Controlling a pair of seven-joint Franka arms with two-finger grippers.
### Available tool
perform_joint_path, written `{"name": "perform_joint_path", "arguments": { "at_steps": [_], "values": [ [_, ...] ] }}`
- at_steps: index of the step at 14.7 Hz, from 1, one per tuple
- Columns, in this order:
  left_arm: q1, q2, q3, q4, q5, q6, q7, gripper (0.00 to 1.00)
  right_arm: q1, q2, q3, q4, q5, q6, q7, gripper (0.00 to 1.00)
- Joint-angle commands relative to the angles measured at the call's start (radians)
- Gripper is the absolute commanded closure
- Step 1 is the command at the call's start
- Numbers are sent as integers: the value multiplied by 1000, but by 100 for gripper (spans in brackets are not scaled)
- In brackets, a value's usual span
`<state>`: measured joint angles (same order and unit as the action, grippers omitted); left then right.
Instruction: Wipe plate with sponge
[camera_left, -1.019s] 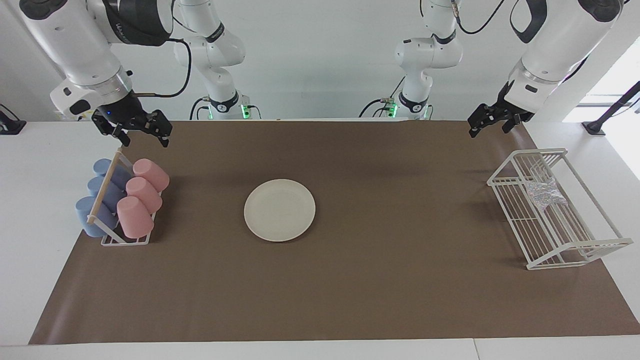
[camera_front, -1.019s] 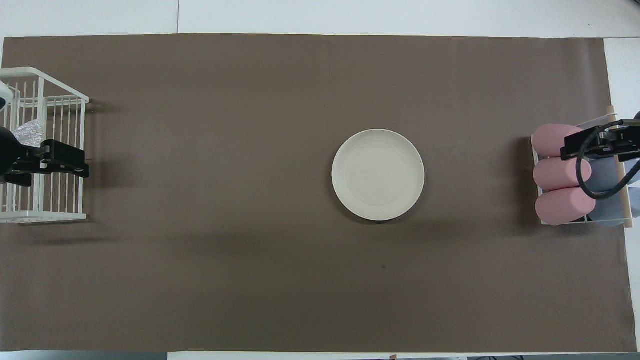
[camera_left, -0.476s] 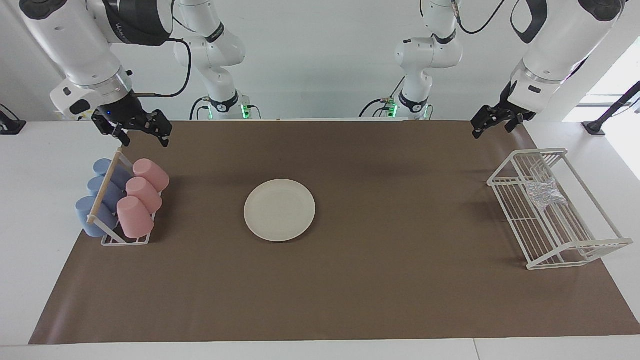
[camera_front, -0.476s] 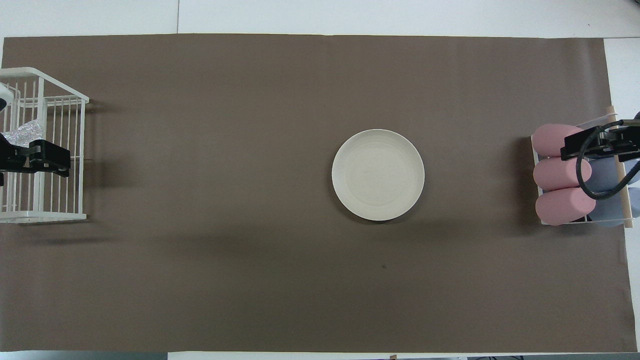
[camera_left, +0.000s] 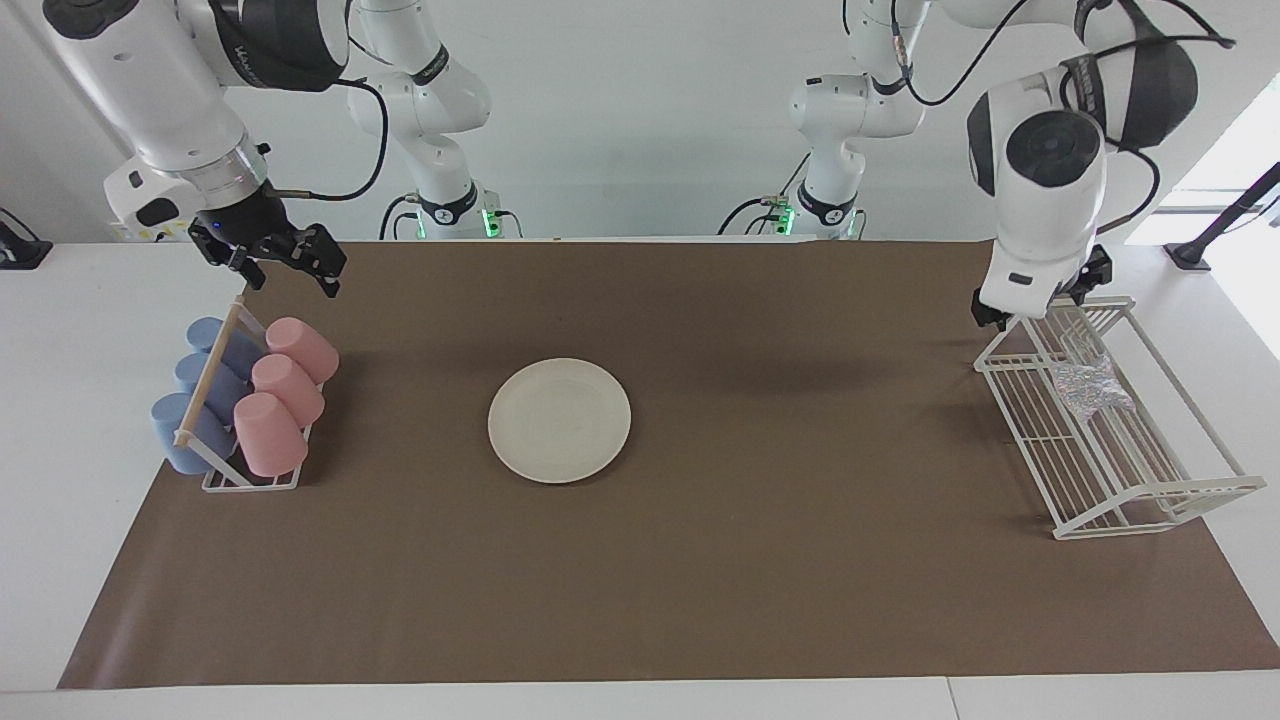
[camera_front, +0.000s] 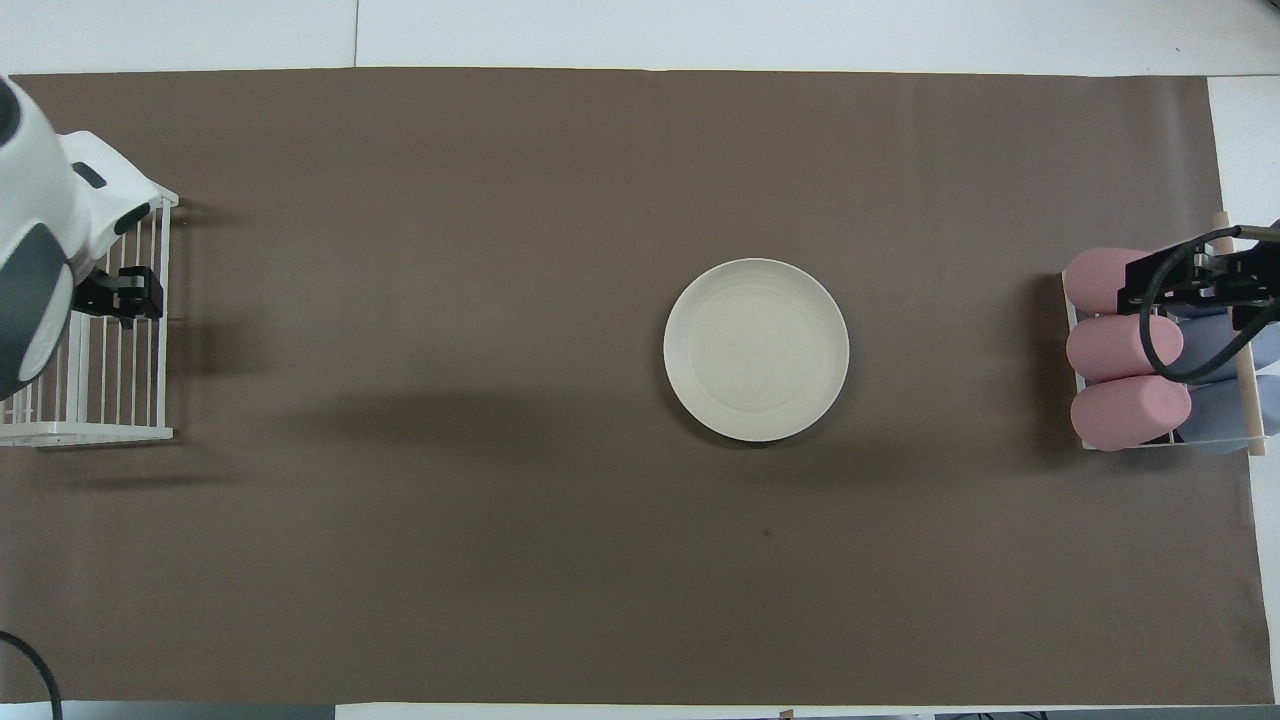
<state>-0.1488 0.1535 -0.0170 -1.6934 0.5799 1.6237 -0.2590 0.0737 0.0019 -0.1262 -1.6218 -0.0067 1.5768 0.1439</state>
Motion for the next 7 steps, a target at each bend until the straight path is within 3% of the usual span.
{"name": "perform_joint_path", "arguments": {
  "at_steps": [1,5,7],
  "values": [
    [-15,73,9,-2,118,38,-26,0,8,-22,14,-23,19,2,106,0],
    [-32,185,11,-3,331,28,-25,0,57,-31,17,-23,40,-26,377,0],
    [-28,190,9,0,351,21,-32,0,84,-37,17,-23,68,-55,518,0]
  ]
}}
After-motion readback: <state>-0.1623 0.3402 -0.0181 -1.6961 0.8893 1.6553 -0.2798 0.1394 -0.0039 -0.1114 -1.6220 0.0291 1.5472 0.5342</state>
